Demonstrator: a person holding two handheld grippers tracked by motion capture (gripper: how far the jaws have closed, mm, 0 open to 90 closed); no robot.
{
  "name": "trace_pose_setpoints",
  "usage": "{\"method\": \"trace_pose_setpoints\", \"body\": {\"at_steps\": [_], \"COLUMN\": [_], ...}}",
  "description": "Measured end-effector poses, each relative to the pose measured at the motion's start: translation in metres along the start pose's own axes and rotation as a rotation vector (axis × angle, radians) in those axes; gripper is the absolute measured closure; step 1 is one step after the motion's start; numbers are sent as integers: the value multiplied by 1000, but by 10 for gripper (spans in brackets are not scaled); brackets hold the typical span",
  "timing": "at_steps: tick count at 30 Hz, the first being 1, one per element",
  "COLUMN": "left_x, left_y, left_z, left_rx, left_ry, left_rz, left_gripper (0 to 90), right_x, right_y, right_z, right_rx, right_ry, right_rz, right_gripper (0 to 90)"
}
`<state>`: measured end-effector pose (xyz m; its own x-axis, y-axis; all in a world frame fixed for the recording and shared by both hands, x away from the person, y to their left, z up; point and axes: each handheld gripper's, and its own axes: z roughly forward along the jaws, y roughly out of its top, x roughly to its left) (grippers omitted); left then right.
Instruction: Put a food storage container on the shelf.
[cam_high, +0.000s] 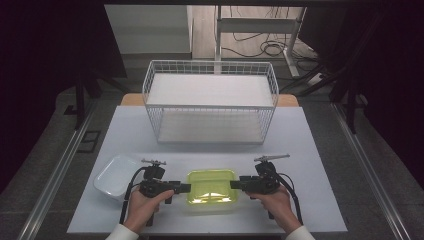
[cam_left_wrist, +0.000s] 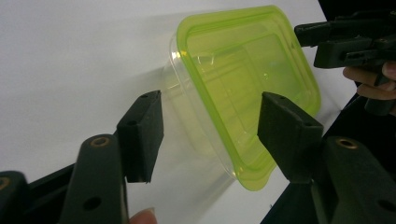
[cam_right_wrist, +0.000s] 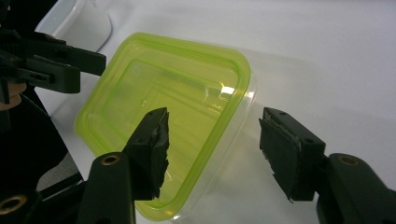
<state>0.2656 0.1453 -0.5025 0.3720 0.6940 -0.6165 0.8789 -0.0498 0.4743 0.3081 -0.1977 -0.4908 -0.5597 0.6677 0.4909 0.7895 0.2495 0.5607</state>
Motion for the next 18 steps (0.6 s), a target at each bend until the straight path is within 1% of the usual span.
{"method": "trace_pose_setpoints", "body": {"at_steps": [1, 3, 6, 9, 11, 13, 14, 15, 16, 17, 18], "left_x": [0, 1, 2, 2, 2, 3, 3, 4, 4, 3, 2], "left_y": [0, -1, -1, -2, -2, -3, -4, -5, -5, -5, -5], "left_z": [1, 5, 9, 13, 16, 17, 17, 16, 16, 15, 14], "left_rx": [3, 14, 32, 40, 43, 34, 27, 22, 13, 8, 0], "left_ry": [-3, -13, -12, -33, -53, -57, -57, -66, -70, -69, -65], "left_rz": [-8, -18, -20, -29, -40, -63, -72, -85, -91, -86, -82], "left_gripper": [457, 472, 514, 556, 609, 660, 698, 721, 737, 743, 749], "right_x": [-1, -2, -4, -5, -6, -7, -7, -9, -10, -10, -10], "right_y": [0, -1, -2, -3, -4, -5, -6, -6, -6, -7, -7], "right_z": [1, 2, 4, 7, 9, 11, 11, 10, 9, 7, 7], "right_rx": [0, 4, 9, 16, 22, 35, 30, 30, 27, 20, 14], "right_ry": [5, 11, 28, 40, 63, 69, 67, 74, 81, 86, 84], "right_rz": [10, 17, 36, 51, 62, 73, 84, 103, 121, 129, 124], "right_gripper": [446, 457, 493, 534, 590, 659, 687, 705, 724, 731, 735]}}
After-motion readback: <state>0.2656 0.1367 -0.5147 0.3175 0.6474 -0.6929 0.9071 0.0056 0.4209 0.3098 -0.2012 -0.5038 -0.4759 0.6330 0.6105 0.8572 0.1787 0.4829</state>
